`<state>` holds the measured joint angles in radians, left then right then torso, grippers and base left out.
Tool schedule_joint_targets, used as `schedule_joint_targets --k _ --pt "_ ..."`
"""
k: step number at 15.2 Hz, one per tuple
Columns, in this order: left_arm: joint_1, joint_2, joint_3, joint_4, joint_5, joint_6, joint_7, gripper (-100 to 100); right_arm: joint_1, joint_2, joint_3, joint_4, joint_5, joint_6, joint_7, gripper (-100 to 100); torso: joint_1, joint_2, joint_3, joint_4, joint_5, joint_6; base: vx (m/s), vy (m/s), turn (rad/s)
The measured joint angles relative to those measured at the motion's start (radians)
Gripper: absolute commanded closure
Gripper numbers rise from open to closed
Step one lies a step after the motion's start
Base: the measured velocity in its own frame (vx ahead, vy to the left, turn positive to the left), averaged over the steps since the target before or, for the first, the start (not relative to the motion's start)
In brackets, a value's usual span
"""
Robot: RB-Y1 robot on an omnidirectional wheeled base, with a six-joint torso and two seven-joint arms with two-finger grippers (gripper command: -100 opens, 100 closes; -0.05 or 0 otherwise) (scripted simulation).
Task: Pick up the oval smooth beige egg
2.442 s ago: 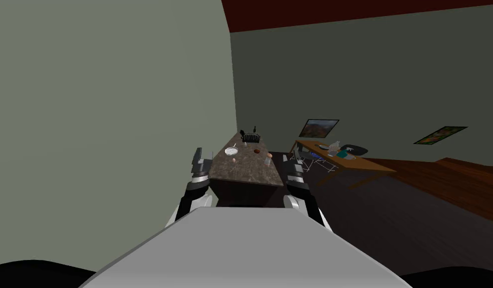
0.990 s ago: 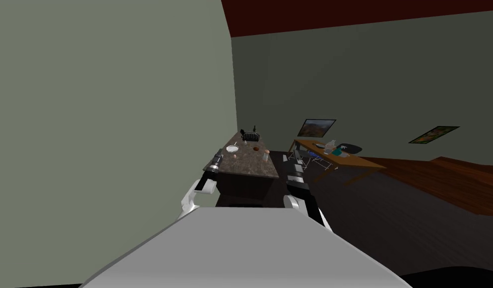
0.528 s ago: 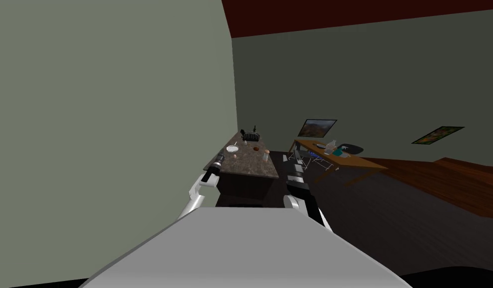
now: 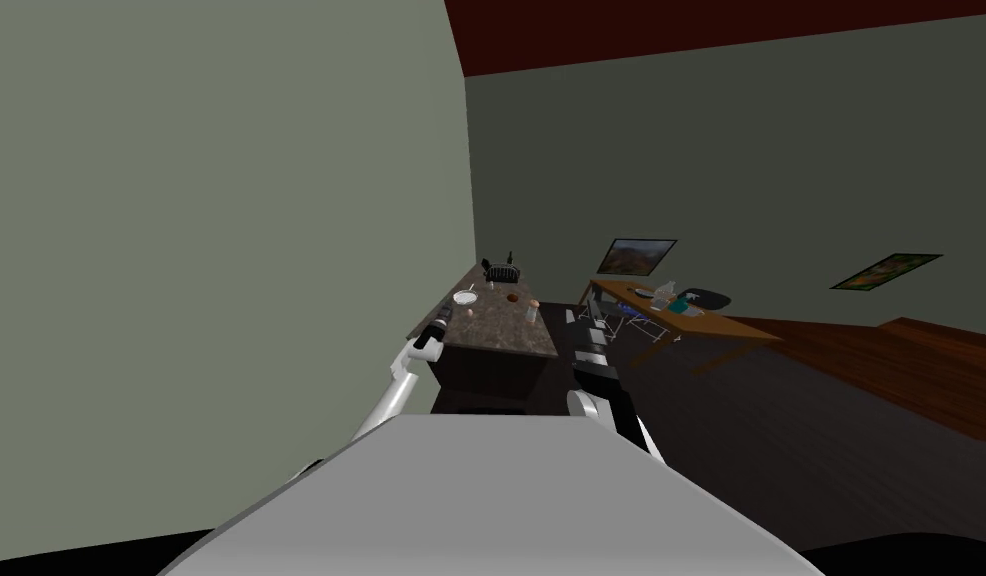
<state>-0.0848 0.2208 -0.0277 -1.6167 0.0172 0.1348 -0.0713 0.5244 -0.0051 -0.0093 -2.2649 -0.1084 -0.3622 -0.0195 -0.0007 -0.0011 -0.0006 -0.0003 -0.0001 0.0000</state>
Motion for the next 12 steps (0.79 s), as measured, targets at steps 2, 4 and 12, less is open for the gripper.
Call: schedule_joint_targets --k 2,4,12 --pt "-0.042 -0.004 0.003 0.043 -0.001 0.041 -0.006 -100 0.0 0.0 0.0 0.0 0.0 0.0 0.0 0 0.0 0.0 0.0 0.0 0.0 0.0 0.008 -0.01 0.009" --pt "-0.076 -0.001 0.005 0.081 0.002 0.077 -0.008 -100 0.0 0.0 0.0 0.0 0.0 0.0 0.0 0 0.0 0.0 0.0 0.0 0.0 0.0 0.009 -0.009 0.019" --pt "-0.21 -0.004 0.012 0.221 0.008 0.227 -0.021 -100 0.0 0.0 0.0 0.0 0.0 0.0 0.0 0 0.0 0.0 0.0 0.0 0.0 0.0 0.009 -0.008 0.014"
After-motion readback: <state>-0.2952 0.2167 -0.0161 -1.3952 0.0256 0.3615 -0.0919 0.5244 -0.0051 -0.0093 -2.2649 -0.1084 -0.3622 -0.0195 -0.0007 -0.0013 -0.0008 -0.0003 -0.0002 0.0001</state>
